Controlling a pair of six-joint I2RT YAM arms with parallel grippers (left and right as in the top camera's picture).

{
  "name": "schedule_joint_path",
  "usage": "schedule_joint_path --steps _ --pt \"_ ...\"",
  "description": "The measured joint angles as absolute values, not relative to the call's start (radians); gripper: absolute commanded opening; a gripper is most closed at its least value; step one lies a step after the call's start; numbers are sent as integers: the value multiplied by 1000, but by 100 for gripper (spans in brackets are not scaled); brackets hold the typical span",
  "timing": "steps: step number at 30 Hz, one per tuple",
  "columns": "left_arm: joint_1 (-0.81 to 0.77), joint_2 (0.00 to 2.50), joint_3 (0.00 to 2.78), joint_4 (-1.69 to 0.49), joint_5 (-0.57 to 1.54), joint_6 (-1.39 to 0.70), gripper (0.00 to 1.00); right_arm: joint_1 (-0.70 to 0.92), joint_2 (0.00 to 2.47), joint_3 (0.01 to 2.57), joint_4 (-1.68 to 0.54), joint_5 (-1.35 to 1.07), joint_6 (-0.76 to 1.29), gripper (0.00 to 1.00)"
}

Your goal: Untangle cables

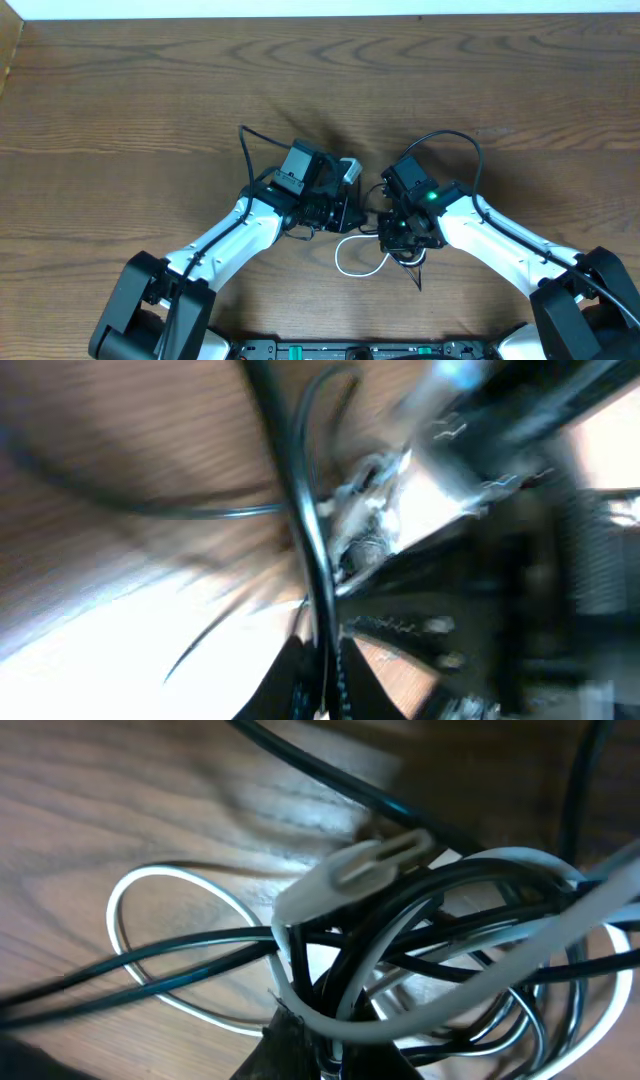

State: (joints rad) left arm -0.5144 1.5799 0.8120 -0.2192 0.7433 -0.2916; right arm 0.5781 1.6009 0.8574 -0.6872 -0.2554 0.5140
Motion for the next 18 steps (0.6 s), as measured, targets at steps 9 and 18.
schedule_joint_path --steps 9,18 --pt "-400 1580 812 -430 484 -236 7 339 1296 878 -834 -229 424 1" --pt "-89 1499 812 -565 473 -99 7 69 1196 882 -992 -38 429 1"
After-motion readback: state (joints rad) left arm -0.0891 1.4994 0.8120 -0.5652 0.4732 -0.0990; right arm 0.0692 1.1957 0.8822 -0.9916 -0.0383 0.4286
